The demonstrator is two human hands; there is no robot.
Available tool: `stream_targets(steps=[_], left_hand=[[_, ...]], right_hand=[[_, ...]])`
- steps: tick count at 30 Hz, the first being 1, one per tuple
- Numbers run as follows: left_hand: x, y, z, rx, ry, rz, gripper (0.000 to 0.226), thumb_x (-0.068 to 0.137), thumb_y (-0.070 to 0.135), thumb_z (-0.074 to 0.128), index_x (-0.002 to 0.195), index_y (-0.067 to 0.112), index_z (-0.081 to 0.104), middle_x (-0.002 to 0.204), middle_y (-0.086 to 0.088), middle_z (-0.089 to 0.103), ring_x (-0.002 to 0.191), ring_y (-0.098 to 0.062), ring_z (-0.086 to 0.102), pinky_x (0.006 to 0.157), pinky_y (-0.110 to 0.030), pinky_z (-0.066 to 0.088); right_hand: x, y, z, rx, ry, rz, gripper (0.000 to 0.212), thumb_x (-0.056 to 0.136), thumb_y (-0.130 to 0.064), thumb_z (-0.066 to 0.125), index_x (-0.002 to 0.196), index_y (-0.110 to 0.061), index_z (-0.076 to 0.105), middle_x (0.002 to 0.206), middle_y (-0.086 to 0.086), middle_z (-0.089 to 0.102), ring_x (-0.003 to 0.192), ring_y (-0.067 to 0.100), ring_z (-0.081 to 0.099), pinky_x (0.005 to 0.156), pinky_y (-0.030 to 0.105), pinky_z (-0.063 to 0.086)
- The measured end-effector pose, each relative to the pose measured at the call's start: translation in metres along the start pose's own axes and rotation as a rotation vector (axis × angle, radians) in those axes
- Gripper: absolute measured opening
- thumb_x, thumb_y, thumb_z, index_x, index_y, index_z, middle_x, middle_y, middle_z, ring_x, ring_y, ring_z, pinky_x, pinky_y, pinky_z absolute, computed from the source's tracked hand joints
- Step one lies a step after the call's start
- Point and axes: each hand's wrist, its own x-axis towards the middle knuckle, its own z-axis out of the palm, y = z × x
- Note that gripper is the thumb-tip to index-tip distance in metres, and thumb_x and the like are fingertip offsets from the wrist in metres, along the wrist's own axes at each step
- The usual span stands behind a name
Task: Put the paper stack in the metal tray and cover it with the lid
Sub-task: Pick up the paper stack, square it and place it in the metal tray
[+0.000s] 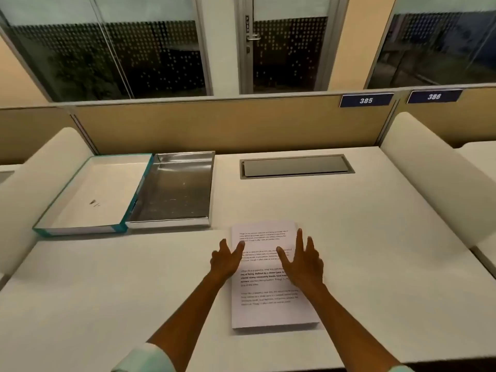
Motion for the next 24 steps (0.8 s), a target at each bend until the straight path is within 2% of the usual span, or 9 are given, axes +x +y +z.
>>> stream_targets(steps=[4,8,11,13,15,17,19,22,24], left_hand=[[0.008,-0.002,0.007,0.046,0.027,-0.102,0.074,0.09,0.05,0.053,0.142,0.005,0.026,0.143,-0.022,0.045,0.131,-0.04,0.045,0.109,-0.048,0.039],[0.011,0.005,0.016,-0.082,-0.031,-0.16,0.075,0.087,0.044,0.058,0.14,0.002,0.026,0.141,-0.021,0.047,0.128,-0.039,0.048,0.108,-0.049,0.041],[0.018,0.002,0.017,-0.148,-0.019,-0.205,0.072,0.082,0.044,0.063,0.134,0.001,0.04,0.131,-0.019,0.054,0.121,-0.037,0.053,0.103,-0.048,0.047],[0.024,-0.001,0.015,-0.23,-0.041,-0.208,0.059,0.079,0.04,0.066,0.122,0.003,0.052,0.115,-0.015,0.062,0.108,-0.035,0.061,0.096,-0.047,0.052],[0.031,-0.002,0.013,-0.305,-0.081,-0.214,0.042,0.078,0.034,0.069,0.107,0.006,0.057,0.103,-0.013,0.066,0.098,-0.034,0.065,0.091,-0.048,0.055],[0.036,-0.001,0.011,-0.363,-0.097,-0.24,0.027,0.077,0.029,0.072,0.087,0.012,0.053,0.087,-0.01,0.066,0.086,-0.032,0.067,0.085,-0.046,0.057],[0.037,0.001,0.008,-0.405,-0.106,-0.262,0.028,0.075,0.023,0.074,0.075,0.016,0.047,0.079,-0.009,0.063,0.075,-0.03,0.066,0.075,-0.044,0.058],[0.035,0.005,0.006,-0.415,-0.118,-0.284,0.028,0.076,0.018,0.074,0.075,0.013,0.046,0.078,-0.01,0.061,0.071,-0.029,0.064,0.066,-0.04,0.055],[0.034,0.006,0.008,-0.373,-0.124,-0.278,0.027,0.077,0.021,0.073,0.09,0.008,0.052,0.087,-0.012,0.063,0.078,-0.03,0.065,0.073,-0.043,0.056]], right_hand=[[-0.002,0.004,0.013,0.04,-0.005,0.184,0.089,0.087,-0.071,0.033,0.153,-0.027,-0.006,0.146,0.016,0.038,0.13,0.034,0.041,0.105,0.051,0.036],[0.002,-0.004,0.017,0.033,-0.04,0.284,0.089,0.087,-0.07,0.036,0.154,-0.017,0.006,0.144,0.02,0.037,0.127,0.038,0.042,0.106,0.05,0.037],[0.012,-0.005,0.013,0.057,-0.081,0.369,0.082,0.086,-0.069,0.04,0.143,-0.01,0.031,0.138,0.021,0.042,0.125,0.039,0.044,0.104,0.049,0.037],[0.021,-0.002,0.006,0.115,-0.11,0.428,0.076,0.085,-0.068,0.044,0.133,-0.008,0.042,0.131,0.019,0.048,0.121,0.037,0.048,0.103,0.049,0.04],[0.029,-0.001,0.0,0.189,-0.137,0.477,0.076,0.084,-0.067,0.049,0.131,-0.007,0.042,0.131,0.019,0.05,0.123,0.036,0.048,0.105,0.049,0.039],[0.035,-0.003,-0.003,0.235,-0.157,0.513,0.075,0.082,-0.066,0.051,0.13,-0.008,0.044,0.131,0.017,0.05,0.124,0.036,0.046,0.105,0.048,0.038],[0.038,-0.005,-0.004,0.267,-0.174,0.526,0.071,0.082,-0.066,0.051,0.126,-0.01,0.05,0.127,0.015,0.053,0.122,0.036,0.045,0.103,0.047,0.037],[0.04,-0.007,-0.006,0.293,-0.186,0.526,0.067,0.083,-0.064,0.051,0.124,-0.011,0.054,0.124,0.015,0.054,0.12,0.035,0.045,0.101,0.045,0.039],[0.041,-0.008,-0.007,0.294,-0.194,0.522,0.067,0.083,-0.063,0.052,0.125,-0.01,0.054,0.125,0.016,0.053,0.12,0.036,0.046,0.102,0.045,0.042]])
